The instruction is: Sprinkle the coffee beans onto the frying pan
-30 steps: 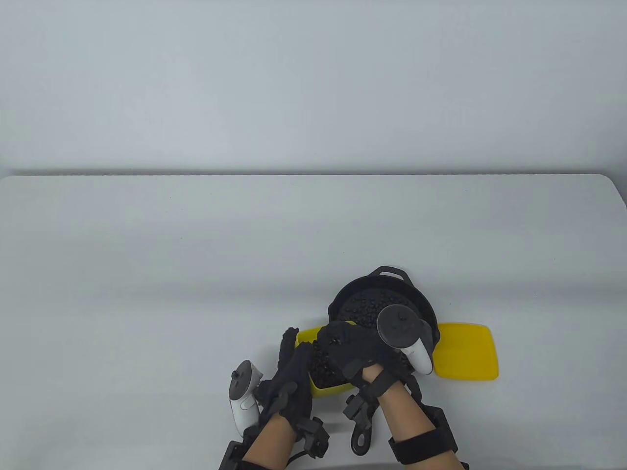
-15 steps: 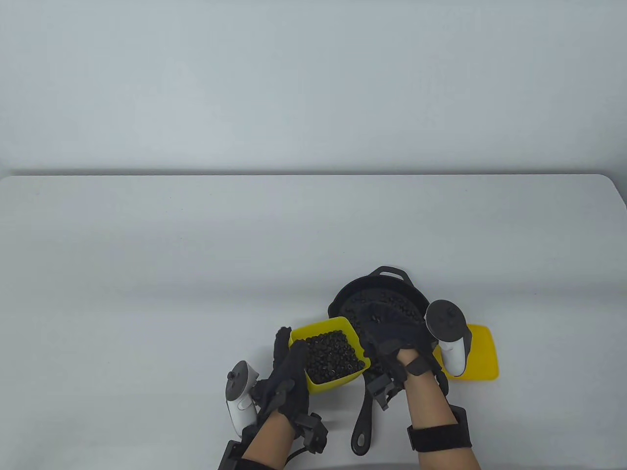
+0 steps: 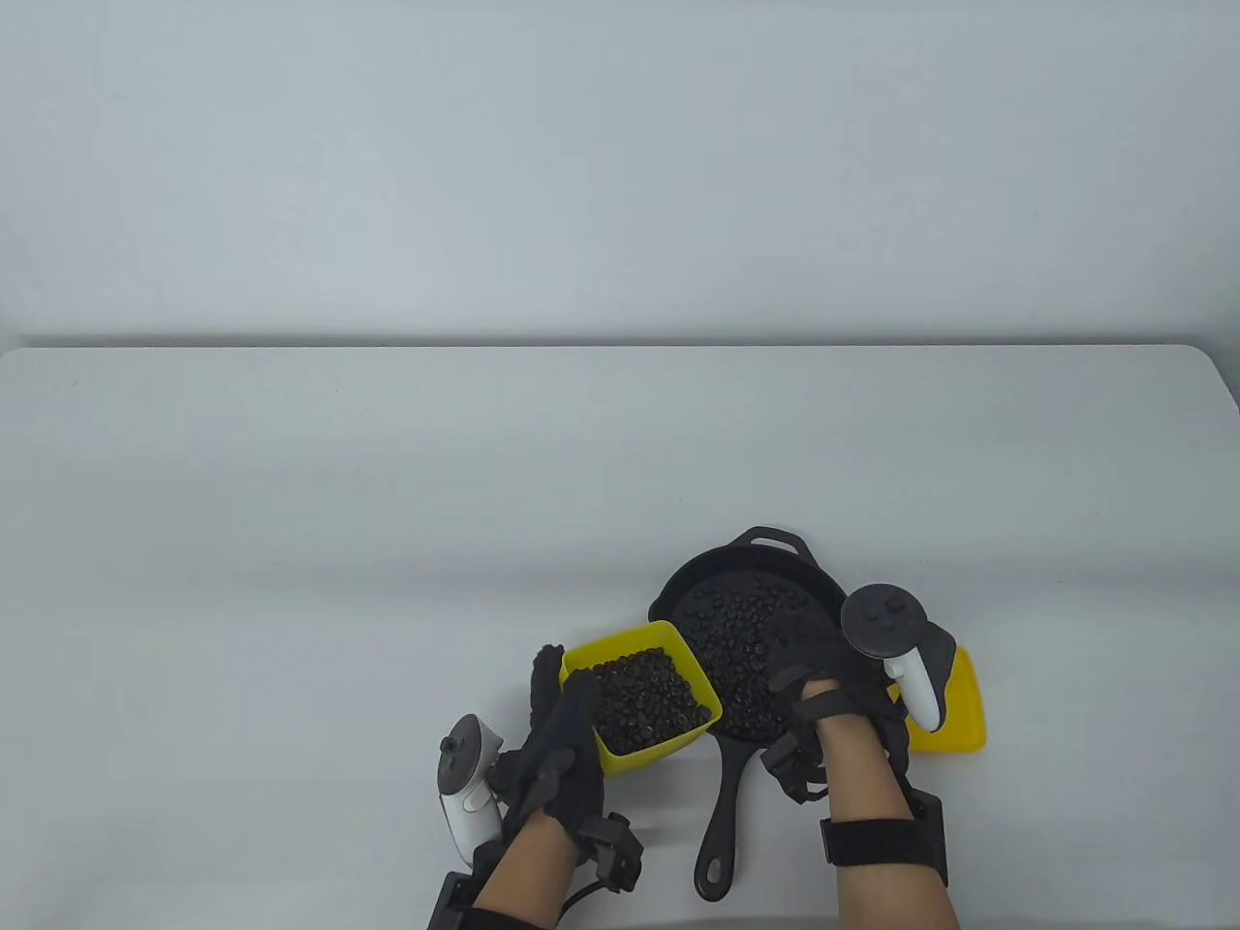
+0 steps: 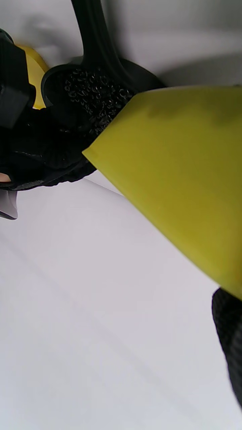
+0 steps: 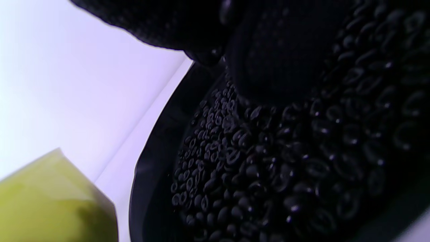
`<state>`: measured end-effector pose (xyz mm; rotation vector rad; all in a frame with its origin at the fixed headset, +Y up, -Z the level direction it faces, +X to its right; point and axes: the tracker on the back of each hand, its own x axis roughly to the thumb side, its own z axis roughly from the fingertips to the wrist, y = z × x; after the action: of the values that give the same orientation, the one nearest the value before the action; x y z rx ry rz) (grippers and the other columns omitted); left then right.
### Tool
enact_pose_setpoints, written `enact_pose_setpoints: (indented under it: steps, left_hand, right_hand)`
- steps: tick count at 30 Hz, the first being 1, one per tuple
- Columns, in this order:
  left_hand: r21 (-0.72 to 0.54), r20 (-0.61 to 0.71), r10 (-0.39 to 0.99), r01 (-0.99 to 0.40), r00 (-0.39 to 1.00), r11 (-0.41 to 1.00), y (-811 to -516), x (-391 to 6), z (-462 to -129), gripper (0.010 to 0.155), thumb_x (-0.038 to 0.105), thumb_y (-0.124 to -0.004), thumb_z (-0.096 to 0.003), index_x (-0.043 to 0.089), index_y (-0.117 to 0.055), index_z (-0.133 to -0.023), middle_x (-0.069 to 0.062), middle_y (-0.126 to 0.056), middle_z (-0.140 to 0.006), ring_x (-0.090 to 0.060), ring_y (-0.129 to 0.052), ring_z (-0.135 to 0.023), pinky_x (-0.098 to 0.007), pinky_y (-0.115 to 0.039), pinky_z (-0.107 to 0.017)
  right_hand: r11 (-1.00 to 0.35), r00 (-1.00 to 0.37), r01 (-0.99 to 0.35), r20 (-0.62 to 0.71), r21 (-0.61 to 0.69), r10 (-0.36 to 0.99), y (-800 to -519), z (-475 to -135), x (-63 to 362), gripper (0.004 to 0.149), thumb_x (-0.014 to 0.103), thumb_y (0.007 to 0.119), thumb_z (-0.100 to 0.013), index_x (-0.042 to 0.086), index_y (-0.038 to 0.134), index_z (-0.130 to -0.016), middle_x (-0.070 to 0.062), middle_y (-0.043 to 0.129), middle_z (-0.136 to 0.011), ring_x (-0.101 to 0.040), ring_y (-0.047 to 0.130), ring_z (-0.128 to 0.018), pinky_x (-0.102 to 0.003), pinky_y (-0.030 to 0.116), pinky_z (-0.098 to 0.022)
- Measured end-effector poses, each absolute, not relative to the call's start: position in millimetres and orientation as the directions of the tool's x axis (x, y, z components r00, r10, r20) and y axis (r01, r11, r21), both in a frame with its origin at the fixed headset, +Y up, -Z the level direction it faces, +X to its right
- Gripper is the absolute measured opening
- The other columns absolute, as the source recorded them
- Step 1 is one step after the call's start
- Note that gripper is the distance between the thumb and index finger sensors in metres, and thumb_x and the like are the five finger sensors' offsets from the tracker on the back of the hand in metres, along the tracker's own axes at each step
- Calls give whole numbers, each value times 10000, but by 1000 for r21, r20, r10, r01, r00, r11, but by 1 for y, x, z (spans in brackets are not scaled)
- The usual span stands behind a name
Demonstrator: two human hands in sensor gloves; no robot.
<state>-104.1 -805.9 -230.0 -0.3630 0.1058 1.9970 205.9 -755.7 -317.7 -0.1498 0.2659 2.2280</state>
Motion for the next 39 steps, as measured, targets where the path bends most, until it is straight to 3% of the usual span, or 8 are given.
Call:
enact_pose_setpoints:
  steps: [4,7,12,17,21,30,34,39]
  left_hand:
    - [-84,-297,866,-892,-403,-444,-806,-104,-230,795,645,-621,-549,375,-64,-1047,-201,-320,-1040,-459,-650,-917,-480,-713,-677]
    - [-88,-294,866,-891,-403,-445,-806,-104,-230,796,646,-621,-548,376,-63,-1047,-199,-320,-1041,-457,-648,-920,-479,-713,-680]
    - [-86,-291,867,-891,-405,-445,-806,-105,-231,795,647,-620,-547,378,-64,-1047,-196,-320,-1043,-455,-650,-922,-478,-713,-683]
    - [-92,-295,869,-894,-397,-439,-806,-103,-231,795,646,-621,-548,379,-62,-1046,-196,-316,-1044,-455,-645,-926,-481,-709,-686]
    - [-127,-291,883,-899,-369,-418,-804,-97,-230,796,641,-625,-551,375,-63,-1047,-200,-315,-1043,-459,-642,-925,-487,-708,-683]
    - [-196,-230,935,-928,-269,-316,-791,-88,-224,793,616,-657,-564,335,-107,-1063,-252,-345,-1004,-508,-659,-863,-522,-723,-623]
    - [-180,-247,921,-920,-301,-349,-791,-93,-225,794,619,-647,-563,340,-93,-1059,-247,-333,-1007,-503,-650,-871,-521,-716,-632]
    - [-160,-291,894,-904,-340,-396,-799,-94,-228,793,631,-640,-556,358,-90,-1058,-227,-336,-1021,-486,-655,-888,-505,-713,-649]
  right_hand:
    - [-512,-515,-857,-115,55,850,-751,-315,211,507,275,722,-579,27,601,-1004,-316,562,-931,-449,847,-587,-269,894,-381]
    - [-341,-351,-926,-37,161,936,-753,-315,206,748,527,662,-634,64,348,-1130,-329,302,-1057,-629,529,-825,-503,715,-566]
    - [-311,-319,-929,-10,202,948,-749,-312,197,924,683,644,-613,-6,311,-1129,-395,178,-1041,-761,327,-805,-628,683,-494]
    - [-482,-462,-862,149,155,874,-715,-305,178,792,562,700,-615,-79,515,-1043,-395,467,-994,-657,664,-770,-474,828,-431]
    - [-474,-418,-813,227,340,880,-695,-297,147,537,342,827,-559,-72,759,-895,-368,750,-845,-538,932,-578,-371,904,-341]
    - [-752,-709,-359,363,553,605,-715,-280,72,839,394,937,-474,-76,520,-1030,-393,525,-928,-434,938,-476,-259,892,-294]
    - [-730,-667,-507,328,459,669,-714,-279,63,453,217,894,-493,32,785,-891,-289,756,-833,-348,1002,-379,-191,925,-229]
    - [-550,-530,-734,171,397,831,-726,-284,81,358,170,861,-497,37,841,-829,-270,824,-781,-341,1039,-375,-185,956,-211]
